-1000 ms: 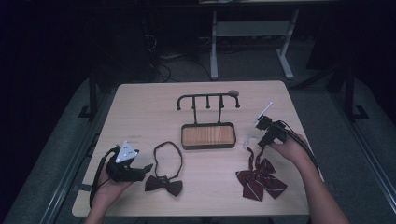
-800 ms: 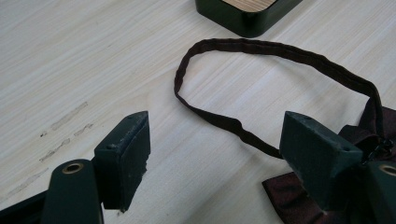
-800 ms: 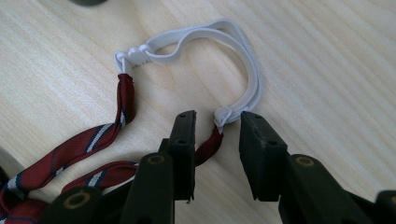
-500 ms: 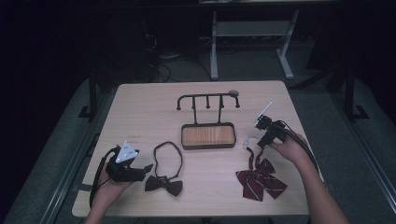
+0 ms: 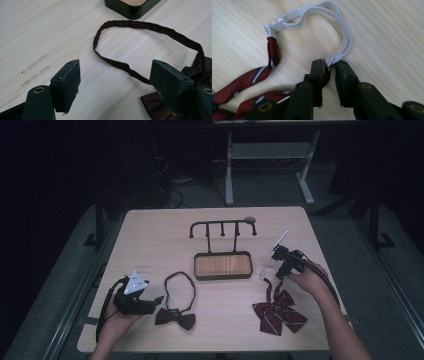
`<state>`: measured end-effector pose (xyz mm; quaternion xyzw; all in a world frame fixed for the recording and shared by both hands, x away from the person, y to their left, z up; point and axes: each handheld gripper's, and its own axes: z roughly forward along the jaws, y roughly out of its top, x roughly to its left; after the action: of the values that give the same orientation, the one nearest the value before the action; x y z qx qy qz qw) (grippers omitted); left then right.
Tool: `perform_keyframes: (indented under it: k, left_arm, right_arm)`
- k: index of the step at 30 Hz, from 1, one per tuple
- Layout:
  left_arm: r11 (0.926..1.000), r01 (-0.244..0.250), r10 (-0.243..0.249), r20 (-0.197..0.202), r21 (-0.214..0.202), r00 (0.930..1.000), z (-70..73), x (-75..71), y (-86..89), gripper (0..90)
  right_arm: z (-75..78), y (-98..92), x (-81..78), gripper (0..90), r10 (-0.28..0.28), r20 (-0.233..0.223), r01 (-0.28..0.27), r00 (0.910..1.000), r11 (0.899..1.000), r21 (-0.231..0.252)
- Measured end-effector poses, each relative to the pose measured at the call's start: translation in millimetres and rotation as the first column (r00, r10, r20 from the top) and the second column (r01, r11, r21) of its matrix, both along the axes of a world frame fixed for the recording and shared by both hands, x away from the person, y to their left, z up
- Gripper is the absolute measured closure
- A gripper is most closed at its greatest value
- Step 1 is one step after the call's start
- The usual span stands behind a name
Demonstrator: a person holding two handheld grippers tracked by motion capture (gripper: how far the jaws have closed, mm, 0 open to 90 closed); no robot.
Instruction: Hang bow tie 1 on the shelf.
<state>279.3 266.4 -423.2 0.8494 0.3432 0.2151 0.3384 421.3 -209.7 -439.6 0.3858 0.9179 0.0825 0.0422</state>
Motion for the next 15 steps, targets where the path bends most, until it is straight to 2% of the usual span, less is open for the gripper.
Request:
perform_keyframes:
  k: [5,10,15]
  left_arm:
    - [1.0000,0.001,-0.001,0.000,0.000,1.0000,0.5,-0.4,-0.1,25.2]
    - [1.0000,0.002,-0.002,0.000,0.001,1.0000,0.4,-0.5,-0.4,25.2]
    - [1.0000,0.000,0.000,-0.001,0.000,1.0000,0.5,-0.7,0.2,25.1]
  right_arm:
    - [0.4,0.4,-0.3,84.5,0.004,-0.007,-0.004,1.0000,1.000,0.000]
    - [2.1,-0.7,-1.5,86.1,0.007,-0.018,-0.006,0.9998,1.000,0.015]
    - [8.7,-4.2,-4.1,86.2,0.025,-0.011,-0.024,0.9996,0.998,0.056]
